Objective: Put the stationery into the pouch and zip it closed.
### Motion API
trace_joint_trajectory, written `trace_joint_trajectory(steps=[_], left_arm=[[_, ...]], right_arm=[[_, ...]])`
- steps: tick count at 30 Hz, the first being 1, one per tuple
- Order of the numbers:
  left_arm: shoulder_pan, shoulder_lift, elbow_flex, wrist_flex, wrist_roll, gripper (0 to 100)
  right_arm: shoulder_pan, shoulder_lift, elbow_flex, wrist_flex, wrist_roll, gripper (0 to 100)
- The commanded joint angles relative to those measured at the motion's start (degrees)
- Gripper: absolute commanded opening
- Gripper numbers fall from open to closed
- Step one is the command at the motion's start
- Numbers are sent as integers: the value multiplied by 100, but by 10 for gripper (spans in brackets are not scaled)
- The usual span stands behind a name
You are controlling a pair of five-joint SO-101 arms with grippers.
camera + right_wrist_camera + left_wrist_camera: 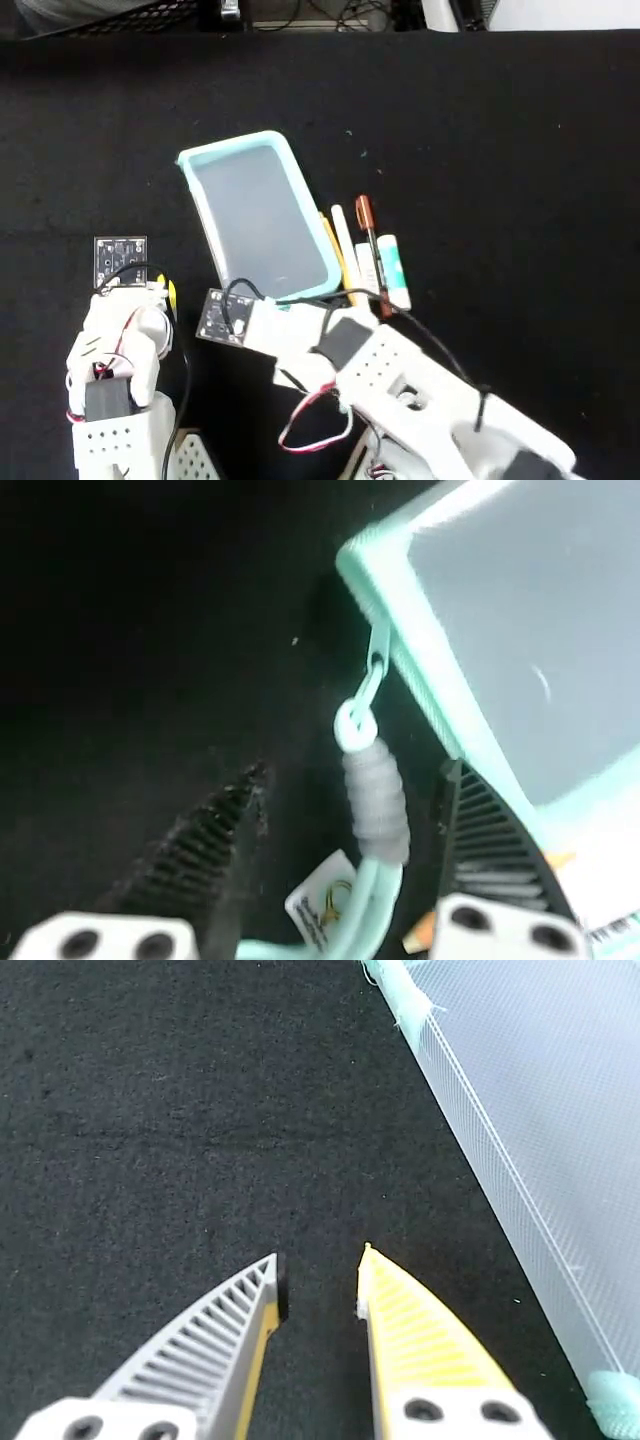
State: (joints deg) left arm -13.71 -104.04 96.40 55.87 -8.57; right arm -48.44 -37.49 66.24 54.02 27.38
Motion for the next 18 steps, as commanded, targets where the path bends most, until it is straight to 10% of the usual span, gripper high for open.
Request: trace_joint_trajectory(steps=[1, 10, 18], left_arm=[[13, -18, 92, 18, -44, 141], [13, -18, 92, 18, -44, 141], [13, -18, 92, 18, -44, 141]], right_arm=[[211, 716, -295, -308, -26, 266], [695, 2580, -1358, -334, -9, 16], [730, 2589, -1543, -141, -53, 12]])
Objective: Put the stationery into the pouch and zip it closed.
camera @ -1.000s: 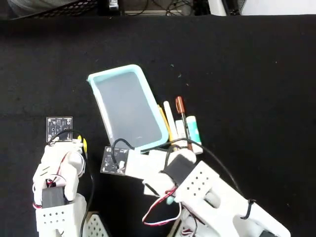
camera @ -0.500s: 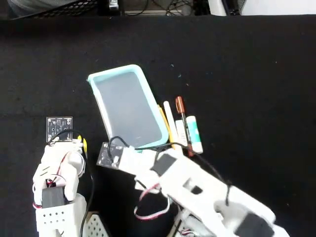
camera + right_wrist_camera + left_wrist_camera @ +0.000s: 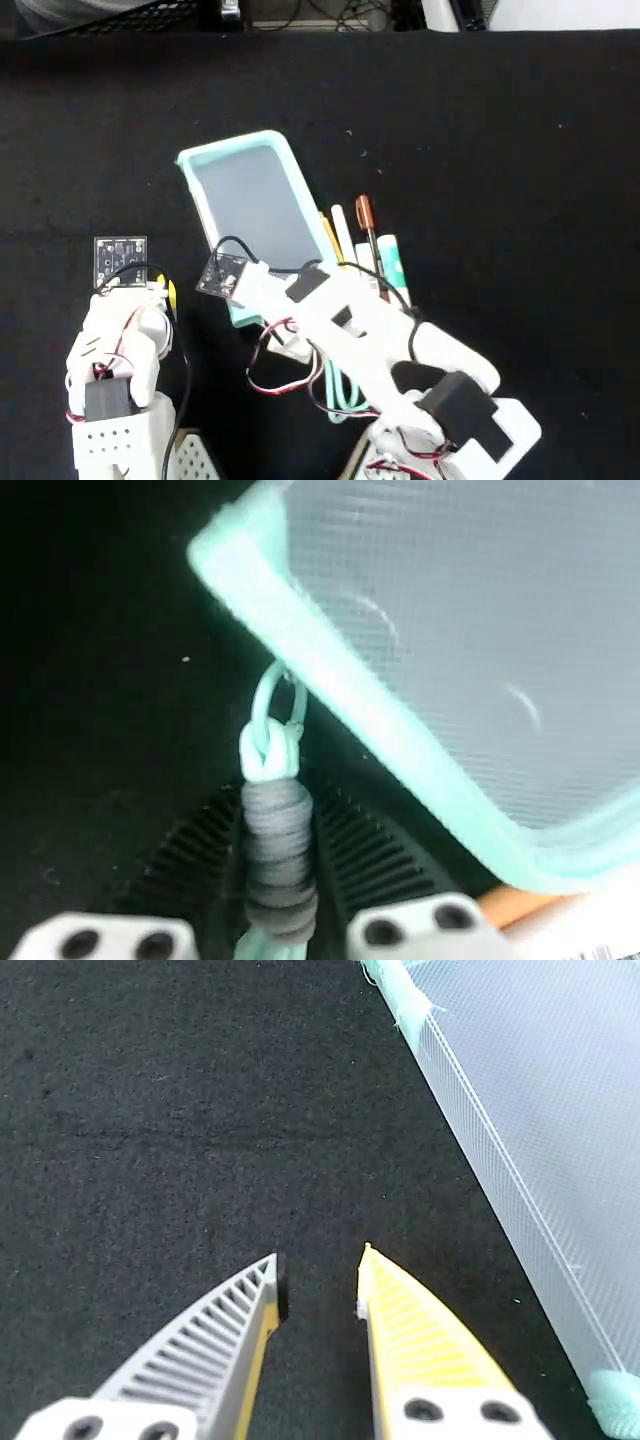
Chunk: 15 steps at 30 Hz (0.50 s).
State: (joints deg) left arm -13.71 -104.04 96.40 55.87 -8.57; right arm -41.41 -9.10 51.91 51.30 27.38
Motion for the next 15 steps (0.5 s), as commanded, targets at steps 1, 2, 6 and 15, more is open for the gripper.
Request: trace_joint_trajectory(steps=[1, 2, 6, 15], left_arm=[[13, -18, 92, 18, -44, 141], [13, -18, 92, 18, -44, 141], [13, -18, 92, 18, -44, 142], [224, -9, -356, 273, -580, 145]], right_arm=[[26, -409, -75, 246, -53, 12], [26, -593, -22, 343, -53, 12], [26, -1648, 259, 484, -53, 12], [35, -3046, 189, 563, -35, 12]])
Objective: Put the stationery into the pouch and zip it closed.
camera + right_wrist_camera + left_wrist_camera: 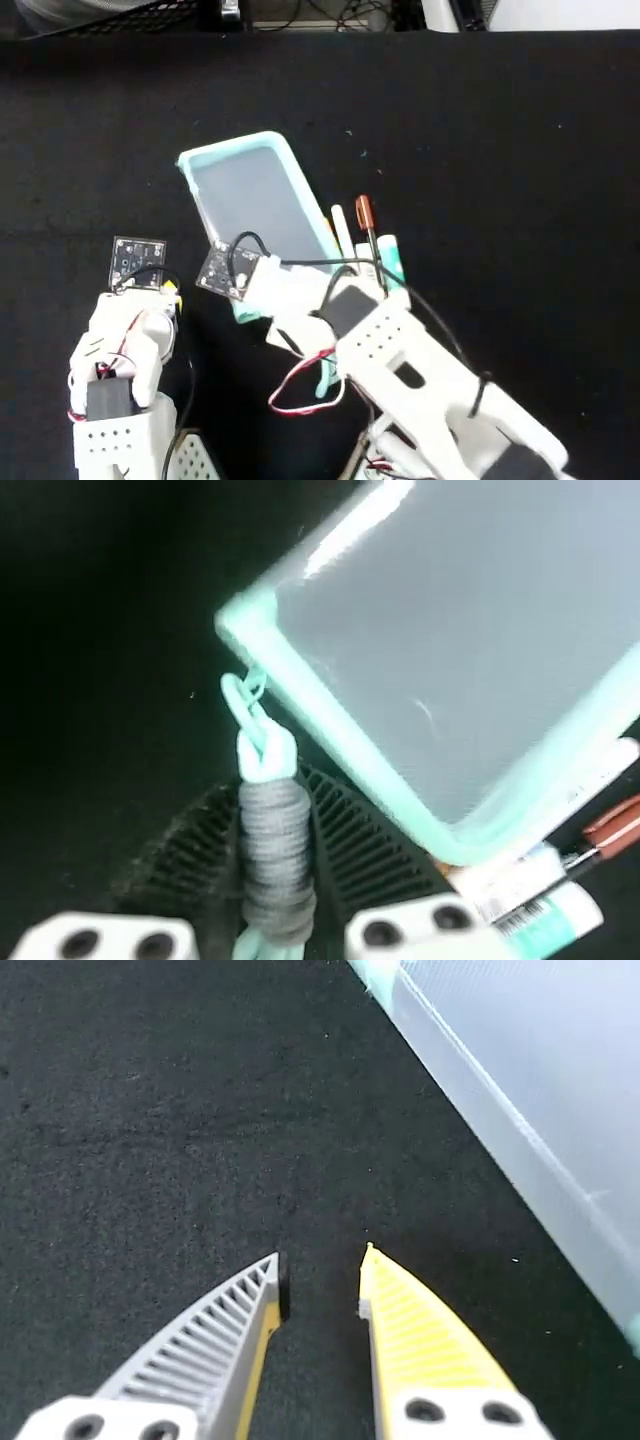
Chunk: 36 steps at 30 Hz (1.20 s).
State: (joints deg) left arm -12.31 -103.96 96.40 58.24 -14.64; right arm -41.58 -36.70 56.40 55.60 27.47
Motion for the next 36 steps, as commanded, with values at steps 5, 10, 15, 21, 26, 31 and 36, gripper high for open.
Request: trace_joint_trajectory(steps=[5, 10, 15, 21, 26, 31, 36], left_arm=[[365, -18, -1349, 185, 835, 154], [1015, -18, -1068, 141, 1292, 237], [1604, -26, -1059, 123, 1380, 225], [2079, -26, -927, 229, 1345, 223], [2141, -26, -1209, 633, 1345, 225], [2167, -35, -1156, 624, 1371, 227], [2510, -35, -1402, 879, 1371, 227]], right_arm=[[53, -215, -822, 202, -26, 12], [53, -163, -866, 167, -18, 12], [352, -189, -884, 149, -18, 12], [633, -189, -866, -44, -62, 12], [633, -189, -875, -141, -70, 12], [624, -180, -875, -237, -220, 12], [624, -154, -884, -246, -220, 12]])
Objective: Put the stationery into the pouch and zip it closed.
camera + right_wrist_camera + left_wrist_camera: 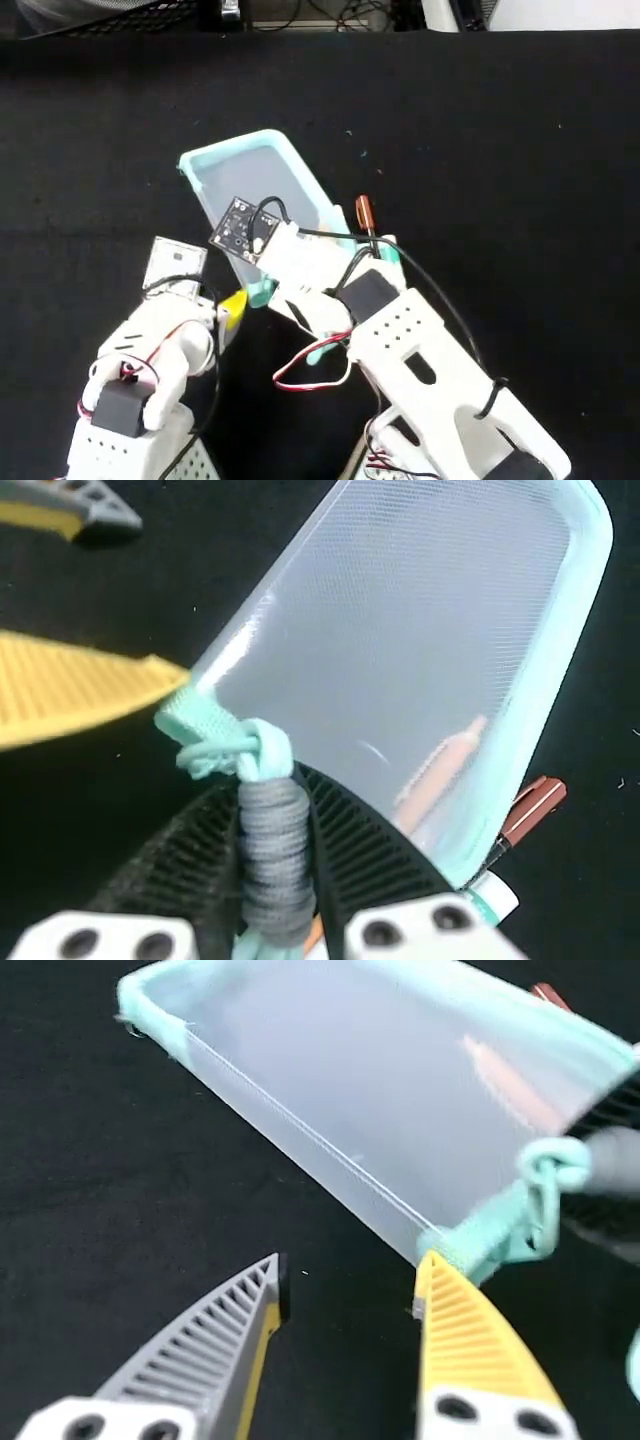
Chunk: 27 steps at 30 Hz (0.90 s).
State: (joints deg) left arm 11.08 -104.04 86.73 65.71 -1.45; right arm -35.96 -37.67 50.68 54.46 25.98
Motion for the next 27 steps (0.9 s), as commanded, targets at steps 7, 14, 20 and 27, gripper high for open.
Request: trace_joint_trajectory(steps=[7, 14, 20, 27], left_arm=[[312, -26, -479, 185, 44, 228], [716, -26, -163, 35, 26, 228], [-154, -26, 259, -598, 18, 228], [-338, -26, 259, -615, 9, 223]], right_arm=[[70, -57, -312, -132, -62, 12], [70, -57, -303, -132, -53, 12], [70, -57, -286, -88, -53, 12], [70, -57, -207, -114, -35, 12]])
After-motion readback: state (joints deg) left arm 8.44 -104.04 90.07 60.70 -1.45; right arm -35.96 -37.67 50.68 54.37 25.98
